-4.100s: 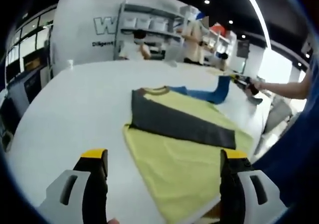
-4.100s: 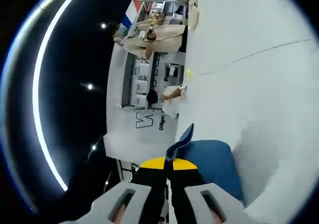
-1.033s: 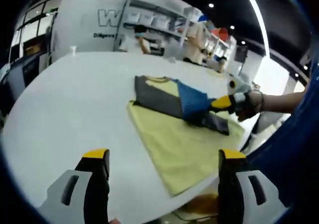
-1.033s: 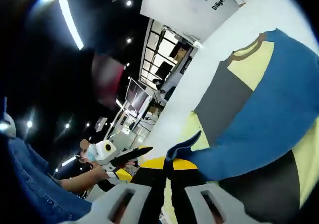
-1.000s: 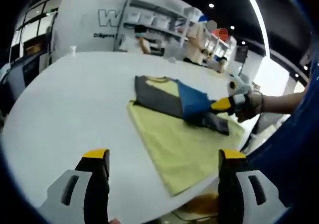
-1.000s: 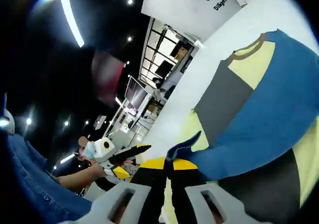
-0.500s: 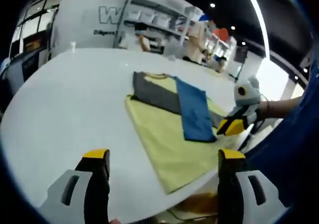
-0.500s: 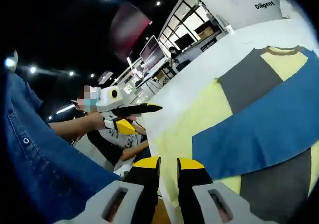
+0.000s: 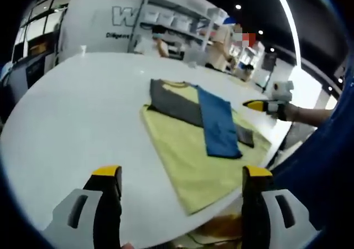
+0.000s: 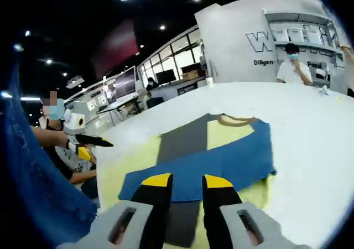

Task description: Fold the garment on the visible template until the final outline fits inside the template.

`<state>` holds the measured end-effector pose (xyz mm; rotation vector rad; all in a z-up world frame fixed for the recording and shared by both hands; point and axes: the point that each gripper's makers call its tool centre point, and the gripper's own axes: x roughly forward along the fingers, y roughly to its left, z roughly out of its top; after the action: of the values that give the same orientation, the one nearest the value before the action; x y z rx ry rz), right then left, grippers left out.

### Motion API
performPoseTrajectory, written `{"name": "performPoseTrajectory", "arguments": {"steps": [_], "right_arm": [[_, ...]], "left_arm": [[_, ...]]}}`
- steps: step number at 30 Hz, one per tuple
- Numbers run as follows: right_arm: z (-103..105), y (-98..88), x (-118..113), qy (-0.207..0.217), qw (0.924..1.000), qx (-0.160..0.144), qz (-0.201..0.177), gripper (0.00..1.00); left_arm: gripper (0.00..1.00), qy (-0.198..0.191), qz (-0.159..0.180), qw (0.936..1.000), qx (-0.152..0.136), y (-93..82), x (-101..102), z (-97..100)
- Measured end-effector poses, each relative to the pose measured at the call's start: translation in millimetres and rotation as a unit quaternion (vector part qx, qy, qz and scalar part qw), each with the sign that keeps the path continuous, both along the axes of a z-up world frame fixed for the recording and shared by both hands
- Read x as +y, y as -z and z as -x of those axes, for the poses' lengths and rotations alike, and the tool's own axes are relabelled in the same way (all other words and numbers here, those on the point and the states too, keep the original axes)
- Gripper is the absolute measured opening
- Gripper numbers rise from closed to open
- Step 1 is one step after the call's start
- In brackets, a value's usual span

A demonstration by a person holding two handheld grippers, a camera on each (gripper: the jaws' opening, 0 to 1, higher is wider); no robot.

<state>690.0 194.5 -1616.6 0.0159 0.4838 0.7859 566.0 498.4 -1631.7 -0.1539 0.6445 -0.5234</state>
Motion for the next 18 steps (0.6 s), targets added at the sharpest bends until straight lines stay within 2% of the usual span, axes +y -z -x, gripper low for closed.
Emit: {"name": "performPoseTrajectory", "arguments": {"steps": [1,4,6,8,10,12,14,17,18], "right_arm": [[-4.2,1.3,-5.9,0.009,0.9999,-0.006,0.009,0.22],[-21.0,14.4,-30.3,0.030,0.9965,-0.026,0.073,0.26],[-31.5,21.3,-42.1,0.047,0.9938,-0.033,0.095,0.27],[-39.6,23.7,-53.3,0.065,0.9890,-0.045,0.125,0.29],[-45.8,30.2,-59.6,0.059,0.9804,-0.058,0.179,0.31],[-51.2,36.3,-63.1,0.059,0.9747,-0.065,0.206,0.31],[-62.2,49.3,-63.2,0.058,0.9745,-0.066,0.207,0.30],[-70.8,50.0,-63.1,0.095,0.9771,-0.054,0.183,0.28],[-76.0,54.2,-63.3,0.090,0.9766,-0.056,0.187,0.28]], "left_arm": [[0.88,0.000,-0.001,1.0000,0.001,0.3,-0.1,-0.3],[0.88,-0.002,-0.003,1.0000,0.003,0.0,0.7,-0.9],[0.88,-0.003,-0.003,1.0000,0.004,-0.1,0.9,-1.4],[0.88,-0.004,-0.004,1.0000,0.005,-0.3,0.5,-0.7],[0.88,-0.006,-0.004,0.9999,0.007,-0.3,0.1,0.3],[0.88,-0.009,-0.002,0.9999,0.009,-0.6,-1.6,2.0],[0.88,-0.011,-0.001,0.9999,0.011,-0.2,-3.6,3.9],[0.88,-0.014,-0.003,0.9998,0.013,-0.1,-5.0,5.4],[0.88,-0.017,-0.003,0.9997,0.014,-0.2,-4.8,5.7]]}}
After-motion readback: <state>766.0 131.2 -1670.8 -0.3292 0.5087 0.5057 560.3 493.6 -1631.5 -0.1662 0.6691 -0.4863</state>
